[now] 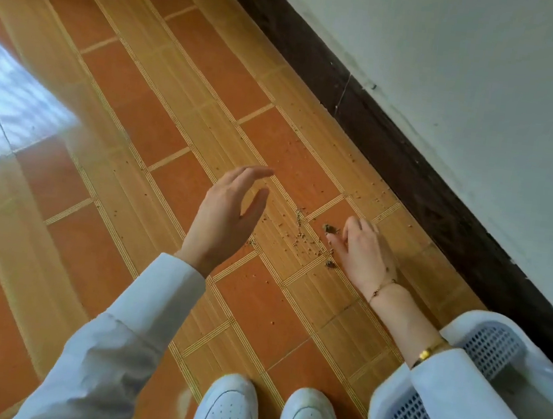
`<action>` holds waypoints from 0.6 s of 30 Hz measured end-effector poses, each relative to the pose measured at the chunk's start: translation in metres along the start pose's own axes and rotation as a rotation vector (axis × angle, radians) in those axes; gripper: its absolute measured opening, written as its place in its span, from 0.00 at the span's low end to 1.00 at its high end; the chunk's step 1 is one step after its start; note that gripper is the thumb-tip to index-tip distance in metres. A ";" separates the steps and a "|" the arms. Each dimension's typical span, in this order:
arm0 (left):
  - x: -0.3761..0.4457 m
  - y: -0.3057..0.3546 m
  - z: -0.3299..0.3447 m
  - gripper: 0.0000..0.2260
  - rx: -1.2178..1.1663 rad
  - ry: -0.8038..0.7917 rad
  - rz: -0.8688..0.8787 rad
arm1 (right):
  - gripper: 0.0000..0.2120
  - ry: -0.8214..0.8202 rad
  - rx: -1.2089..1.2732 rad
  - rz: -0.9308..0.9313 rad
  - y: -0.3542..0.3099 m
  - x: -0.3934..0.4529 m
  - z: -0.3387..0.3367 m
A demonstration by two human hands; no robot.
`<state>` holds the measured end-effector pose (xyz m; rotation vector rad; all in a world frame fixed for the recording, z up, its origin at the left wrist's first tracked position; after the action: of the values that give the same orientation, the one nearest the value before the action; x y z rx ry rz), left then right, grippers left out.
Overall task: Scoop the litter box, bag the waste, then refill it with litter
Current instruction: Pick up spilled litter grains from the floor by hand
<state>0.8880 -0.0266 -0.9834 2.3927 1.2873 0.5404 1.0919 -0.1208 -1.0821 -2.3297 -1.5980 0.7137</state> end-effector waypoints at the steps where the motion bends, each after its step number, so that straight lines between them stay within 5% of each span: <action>1: -0.002 -0.007 0.005 0.13 -0.149 0.016 -0.102 | 0.18 -0.013 -0.035 0.022 0.004 -0.001 0.006; 5: -0.015 -0.028 0.056 0.16 -1.146 -0.091 -0.631 | 0.21 -0.016 -0.124 0.017 0.008 -0.005 0.023; 8: -0.032 -0.021 0.085 0.19 -1.628 -0.136 -0.852 | 0.22 0.018 -0.150 0.011 0.008 -0.007 0.025; 18: -0.059 -0.013 0.113 0.21 -1.924 -0.165 -0.983 | 0.09 0.026 -0.277 -0.095 -0.004 -0.016 0.040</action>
<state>0.9047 -0.0860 -1.0961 0.1736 0.8213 0.6650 1.0638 -0.1371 -1.1100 -2.4133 -1.8867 0.4645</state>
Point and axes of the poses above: each hand's wrist, its own x-axis towards the middle knuckle, its own z-axis out of the palm, y = z × x, the point moved 8 cm from there along x, towards the middle knuckle, and after that the axes turned 14 degrees about x, right-handed, at the moved point
